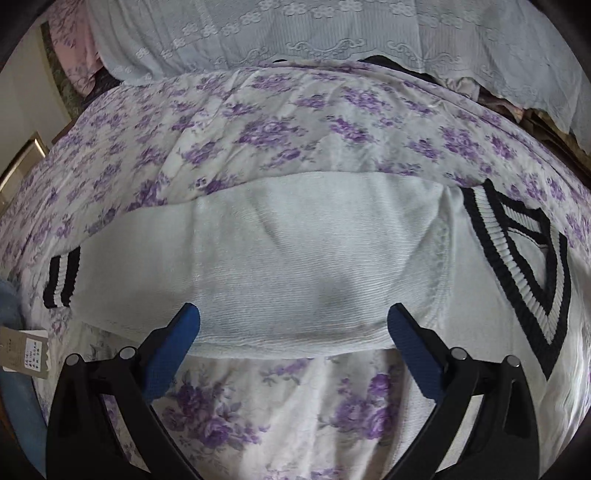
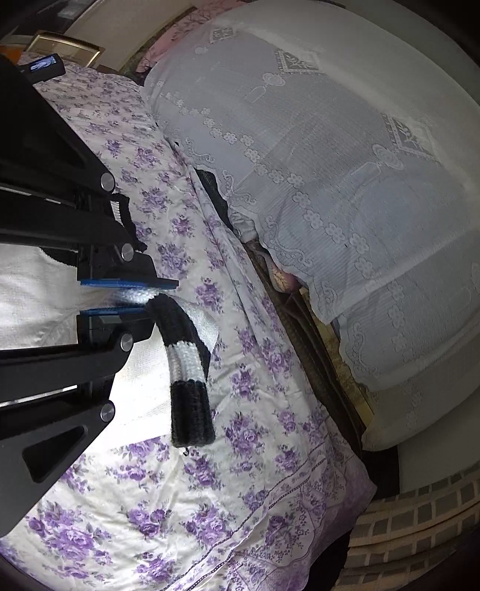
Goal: Fold small clothes
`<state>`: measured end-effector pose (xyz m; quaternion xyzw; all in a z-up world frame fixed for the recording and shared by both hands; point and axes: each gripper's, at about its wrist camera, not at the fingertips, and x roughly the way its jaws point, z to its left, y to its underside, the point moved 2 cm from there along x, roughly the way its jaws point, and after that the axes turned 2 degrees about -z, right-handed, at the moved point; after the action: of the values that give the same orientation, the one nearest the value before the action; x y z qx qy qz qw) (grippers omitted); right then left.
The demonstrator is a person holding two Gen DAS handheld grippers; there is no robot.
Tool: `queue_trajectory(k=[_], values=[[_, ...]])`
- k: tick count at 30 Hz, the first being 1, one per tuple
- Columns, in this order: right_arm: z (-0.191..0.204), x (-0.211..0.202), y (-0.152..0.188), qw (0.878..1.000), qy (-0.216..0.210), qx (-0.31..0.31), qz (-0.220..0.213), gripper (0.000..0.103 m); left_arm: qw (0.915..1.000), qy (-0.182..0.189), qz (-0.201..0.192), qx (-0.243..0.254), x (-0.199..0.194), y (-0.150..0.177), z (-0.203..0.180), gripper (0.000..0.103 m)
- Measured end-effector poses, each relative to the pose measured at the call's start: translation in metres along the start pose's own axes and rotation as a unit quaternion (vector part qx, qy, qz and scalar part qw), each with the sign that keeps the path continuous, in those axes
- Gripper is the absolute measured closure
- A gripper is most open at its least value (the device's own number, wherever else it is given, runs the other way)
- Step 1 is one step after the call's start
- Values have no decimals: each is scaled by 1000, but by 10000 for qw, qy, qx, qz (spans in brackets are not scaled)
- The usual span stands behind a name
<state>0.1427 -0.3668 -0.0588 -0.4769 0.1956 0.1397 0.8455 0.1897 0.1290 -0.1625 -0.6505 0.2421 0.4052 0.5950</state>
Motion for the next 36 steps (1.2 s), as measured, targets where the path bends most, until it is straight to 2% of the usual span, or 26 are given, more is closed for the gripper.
queue_trajectory(k=[5,14,25,30,33,34,36], values=[[36,8,9,9994,-59,-330,80,95,9999,-82,4,-85,6,0,10,4],[100,38,45,9954,-294,-792,453,95,9997,107,-73,-200,0,-3,17,4],[165,75,106,9810,-541,-1505,1102,95,9995,168,39,-274,6,-3,19,4],[175,91,139,9678,-459,-1923,1558,94,9999,96,36,-132,8,-1,13,4],[181,108,167,9450,-399,-2410,2176,91,10000,79,-12,21,6,1,5,4],[181,112,176,9370,-360,-2579,2329,86,9999,80,-42,75,4,1,3,4],[182,112,187,9284,-399,-2808,2402,79,9998,73,-94,180,1,3,-1,4]])
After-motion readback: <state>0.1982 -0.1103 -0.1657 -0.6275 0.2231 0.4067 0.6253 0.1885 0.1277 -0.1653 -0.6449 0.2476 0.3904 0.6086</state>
